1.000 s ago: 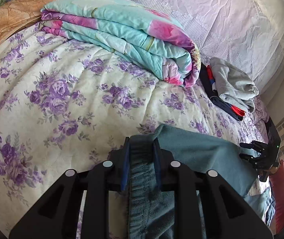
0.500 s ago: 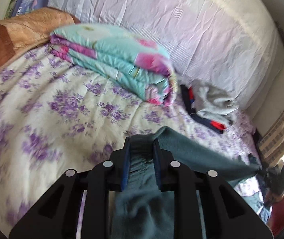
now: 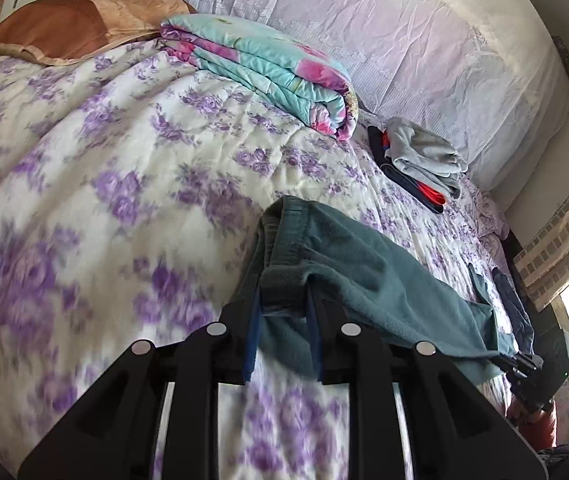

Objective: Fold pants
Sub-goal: 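Grasp the waistband with the left gripper while the right gripper grasps the leg ends, then lay the teal pants flat lengthwise and open both grippers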

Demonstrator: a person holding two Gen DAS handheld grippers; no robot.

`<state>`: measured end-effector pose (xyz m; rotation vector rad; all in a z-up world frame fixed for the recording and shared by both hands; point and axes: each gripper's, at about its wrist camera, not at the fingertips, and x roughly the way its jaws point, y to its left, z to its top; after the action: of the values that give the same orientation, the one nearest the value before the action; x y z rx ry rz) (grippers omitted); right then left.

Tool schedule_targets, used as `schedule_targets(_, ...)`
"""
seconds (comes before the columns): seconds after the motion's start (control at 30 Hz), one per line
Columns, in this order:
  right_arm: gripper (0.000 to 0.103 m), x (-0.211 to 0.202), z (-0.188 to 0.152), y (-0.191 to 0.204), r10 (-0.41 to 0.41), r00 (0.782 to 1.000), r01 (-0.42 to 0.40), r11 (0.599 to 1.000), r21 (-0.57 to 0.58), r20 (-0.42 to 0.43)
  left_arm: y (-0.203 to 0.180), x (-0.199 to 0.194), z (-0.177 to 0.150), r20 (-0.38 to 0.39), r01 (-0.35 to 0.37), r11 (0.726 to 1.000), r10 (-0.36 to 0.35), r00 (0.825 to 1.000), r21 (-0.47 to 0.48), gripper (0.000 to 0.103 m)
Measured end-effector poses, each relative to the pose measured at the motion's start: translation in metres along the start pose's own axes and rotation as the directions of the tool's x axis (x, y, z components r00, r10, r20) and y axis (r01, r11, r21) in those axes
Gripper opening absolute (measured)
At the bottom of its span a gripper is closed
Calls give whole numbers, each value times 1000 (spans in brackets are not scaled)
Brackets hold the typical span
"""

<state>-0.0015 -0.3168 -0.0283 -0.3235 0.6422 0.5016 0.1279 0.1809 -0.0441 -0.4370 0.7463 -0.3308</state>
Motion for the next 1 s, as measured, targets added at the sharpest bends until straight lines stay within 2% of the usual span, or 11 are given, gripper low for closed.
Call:
schedule_targets(0.2, 4, -19, -7, 11, 4, 1000, -3, 1000, -16, 23, 7, -12, -7, 23, -9, 1000, 9, 1000, -16, 23)
schedule_targets(0.27, 4, -16, -14, 14, 3, 1000, -3, 1000, -29, 0, 13, -10, -8, 4, -114, 993, 114, 993, -18, 75)
schedule_targets(0.3, 4, -10, -19, 17, -1, 1000, 0, 999, -41, -24, 15, -12, -9, 17, -159, 987, 159, 987, -26, 79)
schedule_targets(0.43, 4, 0, -27, 19, 13, 998, -15, 1000, -22, -63, 14, -34, -10, 65, -179, 983, 182, 981, -45, 79)
schedule_targets(0.57, 5, 1, -31, 22, 23, 997, -24, 1000, -11, -71, -9, -46, -10, 84, -88, 996, 90, 992, -18, 79)
schedule_targets(0.67, 8, 4, -35, 20, 39, 997, -38, 999, 20, -73, -34, -32, -13, 68, -131, 991, 128, 990, 42, 79)
schedule_targets(0.73, 8, 4, -36, 19, 46, 997, -43, 998, 36, -67, -50, -14, -15, 60, -233, 965, 227, 972, 117, 79)
schedule_targets(0.8, 8, 3, -38, 17, 53, 997, -50, 997, 55, -61, -56, 10, -19, 47, -406, 894, 405, 913, 191, 79)
schedule_targets(0.83, 8, 3, -38, 16, 56, 997, -53, 997, 63, -59, -54, 30, -21, 45, -515, 821, 521, 852, 245, 81)
schedule_targets(0.87, 8, 3, -39, 15, 58, 997, -55, 996, 68, -57, -49, 42, -22, 27, -555, 790, 569, 822, 259, 81)
schedule_targets(1.0, 8, 3, -40, 12, 72, 996, -67, 993, 96, -49, -57, 17, -16, 87, -524, 832, 517, 851, 180, 78)
